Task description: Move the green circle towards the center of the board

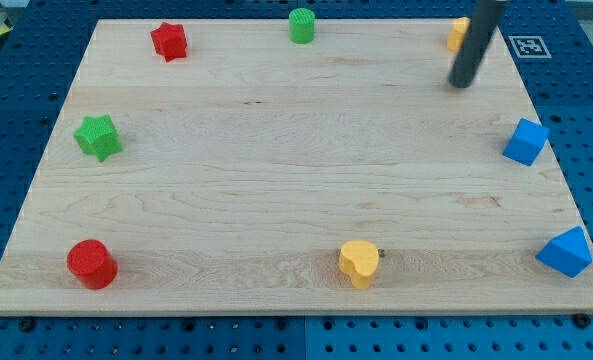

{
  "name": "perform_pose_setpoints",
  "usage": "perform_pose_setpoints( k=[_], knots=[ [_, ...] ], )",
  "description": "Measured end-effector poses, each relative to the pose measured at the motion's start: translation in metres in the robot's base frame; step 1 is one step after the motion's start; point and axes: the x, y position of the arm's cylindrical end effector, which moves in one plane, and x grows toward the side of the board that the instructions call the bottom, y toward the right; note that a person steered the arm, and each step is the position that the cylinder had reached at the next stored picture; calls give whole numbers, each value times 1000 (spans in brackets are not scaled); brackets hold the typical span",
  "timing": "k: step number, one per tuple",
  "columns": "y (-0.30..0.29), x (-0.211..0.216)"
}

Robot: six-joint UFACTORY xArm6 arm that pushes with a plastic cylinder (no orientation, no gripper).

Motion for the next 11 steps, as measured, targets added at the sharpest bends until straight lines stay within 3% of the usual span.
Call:
perform_pose_setpoints(
  k=[4,7,9,10,11],
  knots=[
    [-109,-130],
    [-200,-113],
    [-219,-123],
    [-219,-85],
    [-230,-74]
  ],
)
